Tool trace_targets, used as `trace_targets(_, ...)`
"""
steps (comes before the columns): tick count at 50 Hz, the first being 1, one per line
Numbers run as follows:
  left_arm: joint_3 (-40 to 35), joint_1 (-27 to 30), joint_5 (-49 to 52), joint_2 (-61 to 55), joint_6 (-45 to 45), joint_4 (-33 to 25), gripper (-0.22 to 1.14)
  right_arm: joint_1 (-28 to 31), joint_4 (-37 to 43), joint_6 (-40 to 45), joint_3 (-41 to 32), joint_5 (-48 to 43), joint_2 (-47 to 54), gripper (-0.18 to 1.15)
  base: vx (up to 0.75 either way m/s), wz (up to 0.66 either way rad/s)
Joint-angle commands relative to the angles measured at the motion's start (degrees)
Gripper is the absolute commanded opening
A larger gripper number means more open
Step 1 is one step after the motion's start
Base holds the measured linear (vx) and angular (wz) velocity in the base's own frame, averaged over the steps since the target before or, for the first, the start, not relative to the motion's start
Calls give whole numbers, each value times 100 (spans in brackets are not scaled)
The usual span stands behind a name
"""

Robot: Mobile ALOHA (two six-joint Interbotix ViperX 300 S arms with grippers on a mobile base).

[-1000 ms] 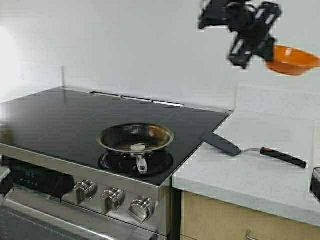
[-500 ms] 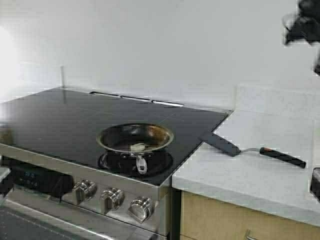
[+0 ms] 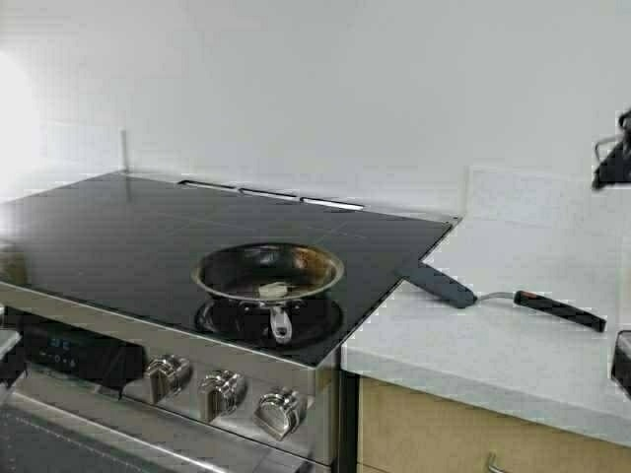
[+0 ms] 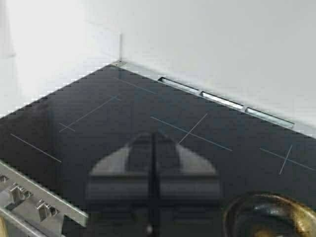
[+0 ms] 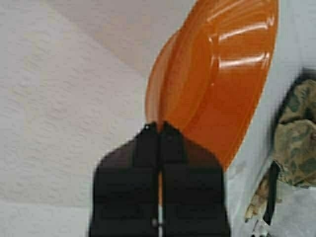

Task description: Add oil to the pan and cook the shrimp and serve it

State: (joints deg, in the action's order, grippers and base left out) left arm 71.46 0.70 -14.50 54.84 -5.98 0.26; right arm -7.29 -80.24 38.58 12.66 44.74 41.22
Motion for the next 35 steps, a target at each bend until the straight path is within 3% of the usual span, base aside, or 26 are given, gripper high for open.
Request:
trace_targets(1, -79, 9, -35, -105, 9, 26, 3, -18, -18, 9, -220, -18, 114, 5, 0, 0)
trace_targets(12, -79, 9, -35, -158, 9, 26, 3, -105, 35, 44, -281, -88, 114, 8, 0, 0)
trace_targets(16, -88, 9, -26, -167, 9, 18, 3, -105, 88, -79, -290, -167, 105, 15, 0, 0)
trace_targets(19, -88, 9, -35, -158, 9, 18, 3, -105, 141, -79, -299, -193, 105, 26, 0, 0)
trace_targets(29, -88, 9, -35, -158, 9, 26, 3, -105, 483, -290, -439, -158, 44, 88, 0, 0)
trace_targets(32, -88, 9, -35, -167, 0, 18, 3, -105, 615, -439, -439, -167, -44, 96, 0, 0)
trace_targets(35, -97, 9, -35, -158, 0, 18, 3, -105, 765, -650, -413, -246, -176, 95, 0, 0)
